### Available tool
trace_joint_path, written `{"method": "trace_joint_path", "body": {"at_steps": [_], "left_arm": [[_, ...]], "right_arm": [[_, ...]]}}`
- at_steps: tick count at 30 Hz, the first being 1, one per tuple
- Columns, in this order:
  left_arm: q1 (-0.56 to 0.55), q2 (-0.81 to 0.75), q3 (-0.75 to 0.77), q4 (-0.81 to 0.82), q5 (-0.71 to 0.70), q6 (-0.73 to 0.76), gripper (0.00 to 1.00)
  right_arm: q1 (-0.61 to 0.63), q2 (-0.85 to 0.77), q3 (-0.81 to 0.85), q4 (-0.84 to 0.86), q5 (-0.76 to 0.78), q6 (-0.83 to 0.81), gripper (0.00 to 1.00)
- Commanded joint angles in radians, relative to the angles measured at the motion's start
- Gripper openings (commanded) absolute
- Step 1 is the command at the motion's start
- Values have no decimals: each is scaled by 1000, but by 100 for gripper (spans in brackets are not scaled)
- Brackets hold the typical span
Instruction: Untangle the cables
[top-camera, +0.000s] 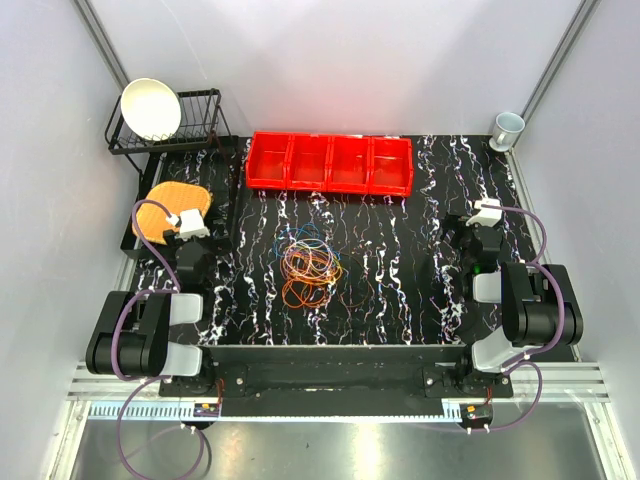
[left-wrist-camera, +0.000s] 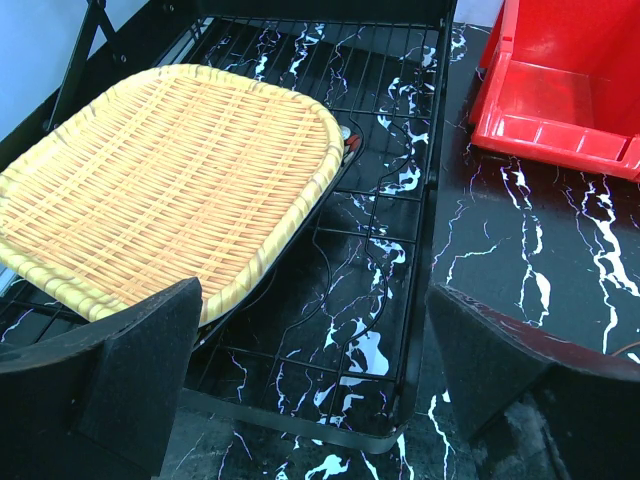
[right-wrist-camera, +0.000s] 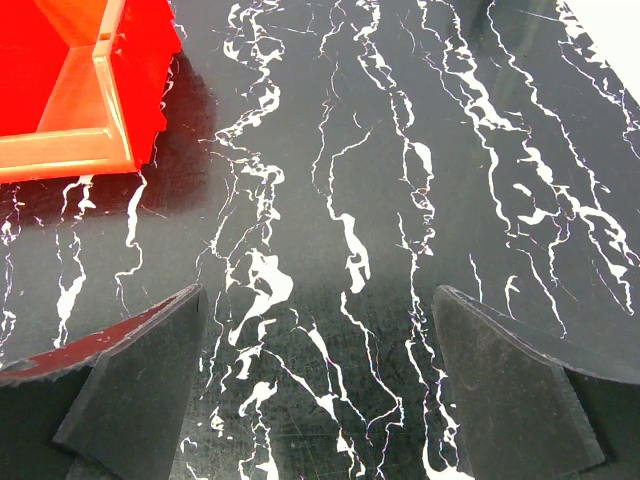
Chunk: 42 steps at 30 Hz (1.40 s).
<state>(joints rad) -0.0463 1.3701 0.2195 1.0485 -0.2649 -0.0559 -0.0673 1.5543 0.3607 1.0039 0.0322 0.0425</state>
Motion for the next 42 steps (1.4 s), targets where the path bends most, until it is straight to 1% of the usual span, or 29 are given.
{"method": "trace_joint_path", "body": {"at_steps": [1, 26, 28, 29, 30, 31, 32, 34, 35, 36, 37, 38, 39, 40, 41, 42], "left_arm": [[3, 0, -2, 79, 12, 11, 99], [3, -12, 3, 68, 18, 17, 99], [2, -61, 49, -20, 50, 33, 99], [2, -133, 84, -217, 55, 19, 99], [3, -166, 133, -349, 20, -20, 99], [2, -201, 247, -607, 0, -89, 99], [3, -209, 303, -718, -2, -108, 99], [-12, -235, 395, -899, 55, -125, 99], [-26, -256, 397, -925, 78, -121, 99], [-70, -287, 386, -949, 72, -111, 99], [-98, -354, 382, -996, 58, -92, 99], [-124, -391, 382, -1025, 29, -84, 99], [-171, -429, 406, -1062, 32, -73, 99], [-194, -512, 425, -1144, 39, -61, 99], [-219, -555, 446, -1174, 11, -83, 99], [-255, -630, 483, -1202, 3, -140, 99]], "right_arm": [[-2, -2, 20, 39, -9, -10, 100], [-2, -2, 21, 39, -8, -12, 100], [-2, -3, 21, 39, -8, -12, 100], [-2, -3, 21, 39, -9, -12, 100], [-2, -3, 21, 38, -9, -10, 100], [-2, -2, 21, 36, -9, -13, 100], [-2, -2, 21, 36, -9, -10, 100], [-2, -2, 21, 36, -11, -10, 100], [-2, -3, 21, 36, -11, -12, 100], [-2, -3, 21, 38, -11, -10, 100], [-2, -2, 21, 36, -9, -13, 100], [-2, -2, 21, 36, -9, -10, 100], [-2, -3, 21, 36, -11, -12, 100], [-2, -2, 21, 36, -9, -10, 100], [-2, -2, 21, 36, -11, -12, 100], [-2, -3, 21, 38, -9, -12, 100]]}}
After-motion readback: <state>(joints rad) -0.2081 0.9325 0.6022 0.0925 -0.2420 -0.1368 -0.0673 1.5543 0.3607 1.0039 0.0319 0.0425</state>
